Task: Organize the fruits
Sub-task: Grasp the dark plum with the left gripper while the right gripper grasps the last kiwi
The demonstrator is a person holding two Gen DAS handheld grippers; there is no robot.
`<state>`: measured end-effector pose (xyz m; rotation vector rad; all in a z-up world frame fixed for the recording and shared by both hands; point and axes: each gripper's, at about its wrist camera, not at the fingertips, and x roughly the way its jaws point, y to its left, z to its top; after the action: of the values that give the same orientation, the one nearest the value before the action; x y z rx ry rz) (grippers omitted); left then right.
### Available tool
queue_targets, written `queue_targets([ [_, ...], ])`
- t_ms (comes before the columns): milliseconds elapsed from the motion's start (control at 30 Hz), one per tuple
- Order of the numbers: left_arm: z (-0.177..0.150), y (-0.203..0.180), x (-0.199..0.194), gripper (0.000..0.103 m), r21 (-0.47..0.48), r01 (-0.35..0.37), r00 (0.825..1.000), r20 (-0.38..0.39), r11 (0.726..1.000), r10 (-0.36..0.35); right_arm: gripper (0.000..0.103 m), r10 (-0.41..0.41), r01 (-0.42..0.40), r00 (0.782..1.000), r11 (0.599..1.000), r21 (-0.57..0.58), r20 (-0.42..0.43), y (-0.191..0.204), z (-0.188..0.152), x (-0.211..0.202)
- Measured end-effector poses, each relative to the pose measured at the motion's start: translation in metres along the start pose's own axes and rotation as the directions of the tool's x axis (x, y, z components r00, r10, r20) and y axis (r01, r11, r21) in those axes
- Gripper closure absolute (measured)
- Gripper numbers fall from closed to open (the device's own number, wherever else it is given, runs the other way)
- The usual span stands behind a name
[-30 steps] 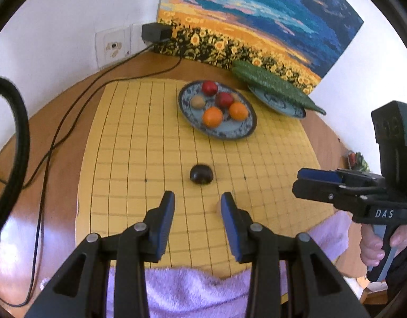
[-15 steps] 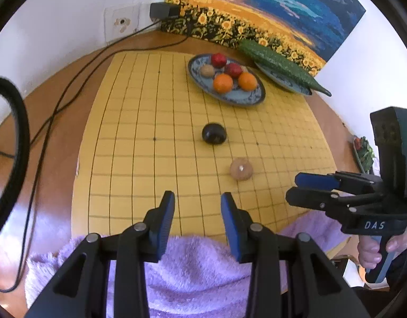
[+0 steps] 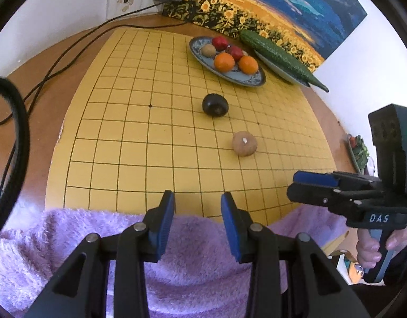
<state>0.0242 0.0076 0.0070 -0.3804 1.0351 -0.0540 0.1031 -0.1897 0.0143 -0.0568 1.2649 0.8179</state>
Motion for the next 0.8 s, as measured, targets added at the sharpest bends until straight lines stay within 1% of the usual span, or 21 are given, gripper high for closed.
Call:
queue_targets([
  [100, 0.002, 0.004, 0.001, 0.065, -0.036, 0.020, 1.000, 0.007, 0.999, -0.020, 0.053, -0.011, 0.011, 1.000, 1.000, -0.008, 0.011, 0.002, 0.003, 0.001],
  [167, 0.003, 0.007, 0.001, 0.065, -0.062, 0.035, 0.999, 0.010, 0.997, -0.034, 0.061, -0.024, 0.025, 0.999, 0.999, -0.030, 0.039, 0.007, 0.006, 0.002],
  [300, 0.003, 0.010, 0.000, 0.065, -0.089, 0.051, 0.999, 0.023, 0.995, -0.049, 0.062, -0.104, 0.120, 0.988, 0.981, -0.149, 0.112, 0.026, 0.012, 0.005],
  [400, 0.003, 0.007, 0.000, 0.065, -0.076, 0.032, 0.999, 0.028, 0.997, -0.030, 0.062, -0.116, 0.142, 0.984, 0.968, -0.207, 0.132, 0.038, 0.018, 0.015],
  [533, 0.003, 0.002, 0.001, 0.065, -0.052, 0.000, 1.000, 0.029, 0.999, 0.001, 0.063, -0.138, 0.175, 0.977, 0.957, -0.232, 0.165, 0.045, 0.025, 0.028],
  [600, 0.005, 0.002, 0.002, 0.065, -0.059, 0.002, 1.000, 0.024, 0.998, 0.000, 0.075, -0.134, 0.175, 0.975, 0.954, -0.242, 0.177, 0.047, 0.027, 0.031],
  [633, 0.008, 0.004, 0.003, 0.065, -0.074, 0.009, 1.000, 0.019, 0.997, -0.008, 0.079, -0.128, 0.171, 0.975, 0.954, -0.246, 0.181, 0.046, 0.027, 0.032],
  [733, 0.020, 0.010, 0.008, 0.065, -0.127, 0.043, 0.999, 0.003, 0.991, -0.043, 0.079, -0.117, 0.165, 0.973, 0.957, -0.239, 0.200, 0.043, 0.024, 0.027],
  [800, 0.031, 0.010, 0.012, 0.065, -0.144, 0.060, 0.998, -0.002, 0.988, -0.061, 0.079, -0.114, 0.161, 0.972, 0.961, -0.225, 0.206, 0.038, 0.022, 0.024],
])
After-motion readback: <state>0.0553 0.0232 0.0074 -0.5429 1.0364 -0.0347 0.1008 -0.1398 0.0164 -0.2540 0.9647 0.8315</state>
